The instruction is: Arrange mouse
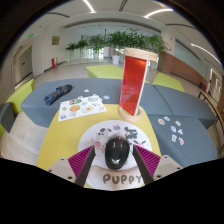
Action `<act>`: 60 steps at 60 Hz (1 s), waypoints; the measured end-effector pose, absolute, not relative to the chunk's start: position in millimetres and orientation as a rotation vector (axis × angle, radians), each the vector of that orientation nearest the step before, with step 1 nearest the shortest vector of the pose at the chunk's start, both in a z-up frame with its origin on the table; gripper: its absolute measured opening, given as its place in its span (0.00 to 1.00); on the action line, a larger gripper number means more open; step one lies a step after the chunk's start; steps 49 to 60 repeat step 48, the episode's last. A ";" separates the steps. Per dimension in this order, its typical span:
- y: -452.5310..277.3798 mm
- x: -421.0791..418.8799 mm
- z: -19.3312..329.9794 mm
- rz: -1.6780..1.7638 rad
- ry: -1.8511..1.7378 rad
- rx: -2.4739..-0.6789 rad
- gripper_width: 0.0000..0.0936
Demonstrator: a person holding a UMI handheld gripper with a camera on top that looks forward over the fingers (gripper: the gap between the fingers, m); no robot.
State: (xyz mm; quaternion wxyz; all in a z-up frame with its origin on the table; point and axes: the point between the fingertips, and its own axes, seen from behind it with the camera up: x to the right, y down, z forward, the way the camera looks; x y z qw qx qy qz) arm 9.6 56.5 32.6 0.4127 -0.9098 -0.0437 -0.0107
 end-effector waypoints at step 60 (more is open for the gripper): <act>-125.7 -85.4 96.8 0.076 -0.193 -2.179 0.89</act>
